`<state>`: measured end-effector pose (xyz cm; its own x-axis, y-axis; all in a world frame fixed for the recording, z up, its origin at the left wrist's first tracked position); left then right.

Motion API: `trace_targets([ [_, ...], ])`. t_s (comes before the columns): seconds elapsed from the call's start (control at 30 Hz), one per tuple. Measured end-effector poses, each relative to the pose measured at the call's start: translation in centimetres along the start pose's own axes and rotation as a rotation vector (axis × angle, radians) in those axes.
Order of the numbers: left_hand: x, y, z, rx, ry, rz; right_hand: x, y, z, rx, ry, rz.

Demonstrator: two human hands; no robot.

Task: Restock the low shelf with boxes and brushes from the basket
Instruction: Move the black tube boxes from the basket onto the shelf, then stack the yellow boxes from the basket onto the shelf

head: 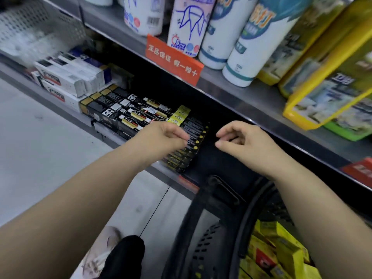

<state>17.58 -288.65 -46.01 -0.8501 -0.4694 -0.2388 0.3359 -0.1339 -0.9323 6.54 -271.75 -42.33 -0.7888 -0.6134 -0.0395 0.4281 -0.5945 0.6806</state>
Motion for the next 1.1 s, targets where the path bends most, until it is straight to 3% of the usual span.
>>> trace_targets([
  [0.2,-7.6,-7.3,-6.5,0.24,0.296,-0.232,-12.0,-3.6,5.6,0.185,-0.051,-0.055],
  [0.37,-12.4,-8.5,-12.6,0.568,0.475,-0.372,-19.9,-11.4,6.3,-0.03,0.023,-0.215],
  [0.47,-14.2,-7.6,-15.4,0.604,0.52,-0.361,-23.7,-16.3,5.2,-0.225,0.111,-0.338],
  [0.6,-16.0,-4.9,-17.9,0.496,0.538,-0.239,-26.8,-19.9,2.4,-0.265,0.153,-0.44],
  [0.8,-16.0,-3.6,-19.8,0.521,0.556,-0.164,-26.6,-19.4,0.6,-0.345,0.003,-0.37],
  [0.93,-15.4,-3.6,-20.6,0.533,0.533,-0.139,-28.1,-17.0,4.5,0.073,-0.234,-0.435],
  [1.1,-16.3,-3.2,-21.8,0.494,0.673,-0.099,-31.8,-13.8,8.3,0.565,-0.508,-0.49],
])
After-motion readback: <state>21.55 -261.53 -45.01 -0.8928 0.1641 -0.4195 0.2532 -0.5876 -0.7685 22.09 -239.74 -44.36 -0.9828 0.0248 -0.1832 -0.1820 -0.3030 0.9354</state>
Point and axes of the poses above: each hand's wrist, its own x-axis towards the middle knuckle, its own z-axis out of the back of the hand, y = z × x, the point moved 1 cm from there along x, towards the middle knuckle, and after that the axes turned 8 degrees about -y, right-handed, at the moved point
